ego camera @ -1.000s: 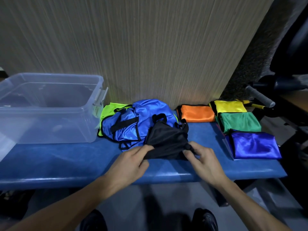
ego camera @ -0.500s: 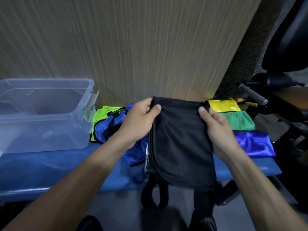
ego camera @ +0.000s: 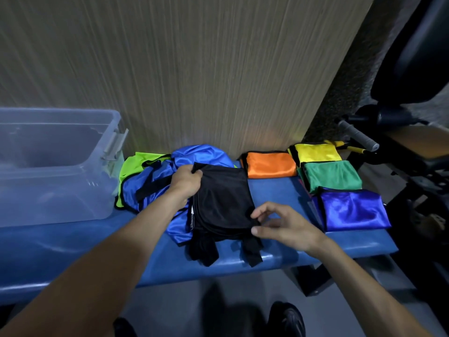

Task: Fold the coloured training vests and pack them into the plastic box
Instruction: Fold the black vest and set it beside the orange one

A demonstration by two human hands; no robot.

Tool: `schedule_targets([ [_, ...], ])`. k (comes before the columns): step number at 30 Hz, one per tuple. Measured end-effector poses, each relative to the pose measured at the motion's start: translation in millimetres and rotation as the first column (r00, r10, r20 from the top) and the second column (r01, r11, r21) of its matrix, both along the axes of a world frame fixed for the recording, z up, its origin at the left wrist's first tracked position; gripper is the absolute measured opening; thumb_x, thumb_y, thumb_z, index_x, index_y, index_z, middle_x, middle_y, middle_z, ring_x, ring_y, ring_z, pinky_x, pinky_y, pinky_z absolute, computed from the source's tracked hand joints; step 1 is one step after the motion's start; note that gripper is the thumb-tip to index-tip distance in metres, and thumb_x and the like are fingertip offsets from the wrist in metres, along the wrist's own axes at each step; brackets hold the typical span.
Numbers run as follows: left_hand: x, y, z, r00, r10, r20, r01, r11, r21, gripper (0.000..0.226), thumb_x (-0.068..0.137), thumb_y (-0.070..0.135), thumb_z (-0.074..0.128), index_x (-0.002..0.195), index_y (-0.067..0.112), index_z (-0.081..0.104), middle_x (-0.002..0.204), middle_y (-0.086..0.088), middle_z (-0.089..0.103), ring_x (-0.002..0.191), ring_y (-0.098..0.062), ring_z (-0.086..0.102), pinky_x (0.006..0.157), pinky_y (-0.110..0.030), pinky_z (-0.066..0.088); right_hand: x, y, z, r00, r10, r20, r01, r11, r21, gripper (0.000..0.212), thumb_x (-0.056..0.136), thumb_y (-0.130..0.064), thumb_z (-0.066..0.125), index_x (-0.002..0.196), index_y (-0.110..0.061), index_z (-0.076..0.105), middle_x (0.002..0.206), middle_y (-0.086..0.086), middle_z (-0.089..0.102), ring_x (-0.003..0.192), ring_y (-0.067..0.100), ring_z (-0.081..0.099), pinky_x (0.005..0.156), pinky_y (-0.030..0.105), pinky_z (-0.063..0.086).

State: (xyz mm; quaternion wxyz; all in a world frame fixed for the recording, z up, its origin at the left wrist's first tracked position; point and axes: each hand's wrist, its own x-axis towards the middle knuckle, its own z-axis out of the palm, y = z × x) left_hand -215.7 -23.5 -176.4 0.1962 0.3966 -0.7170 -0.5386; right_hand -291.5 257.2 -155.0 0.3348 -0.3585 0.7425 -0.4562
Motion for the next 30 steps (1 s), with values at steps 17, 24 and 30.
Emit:
schedule_targets([
  [17, -0.8, -6.9, -3.6, 0.999, -0.017, 0.041, 0.017, 1.000, -0.005, 0.020, 0.102, 0.027, 0.056, 0.104, 0.010, 0.067, 0.103, -0.008, 0.072, 0.095, -0.027, 0.069, 0.094, -0.048, 0.056, 11.1, 5.8, -20.1, 0.734, 0.162, -0.660, -0.174, 0.984, 0.049, 0.033, 0.071, -0.001, 0.057, 0.093, -0.026, 0.055, 0.083, -0.009, 0.047, 0.069, 0.014, 0.050, 0.062, 0.021, 0.041],
  [24, 32.1, 17.7, 37.1, 0.921, -0.072, 0.383, 0.336, 0.645, -0.687, 0.043, 0.099, 0.031, 0.057, 0.137, 0.012, 0.047, 0.135, -0.008, 0.047, 0.123, -0.032, 0.047, 0.096, -0.049, 0.048, 16.2, 23.8, -6.1, 0.670, 0.367, -0.645, -0.278, 0.930, 0.240, 0.050, 0.078, -0.020, 0.061, 0.122, -0.041, 0.051, 0.110, -0.021, 0.040, 0.082, 0.010, 0.055, 0.072, 0.029, 0.050],
  [30, 73.4, 91.8, 54.9, 0.762, -0.469, 0.448, 0.616, 0.308, -0.725, 0.016, 0.089, 0.042, 0.058, 0.090, 0.028, 0.065, 0.090, 0.010, 0.062, 0.086, -0.011, 0.062, 0.074, -0.031, 0.049, 22.4, 24.7, -9.5, 0.591, 0.283, -0.756, -0.248, 0.955, 0.163, 0.027, 0.096, -0.041, 0.063, 0.123, -0.034, 0.060, 0.112, -0.019, 0.046, 0.079, 0.001, 0.050, 0.073, 0.029, 0.050],
])
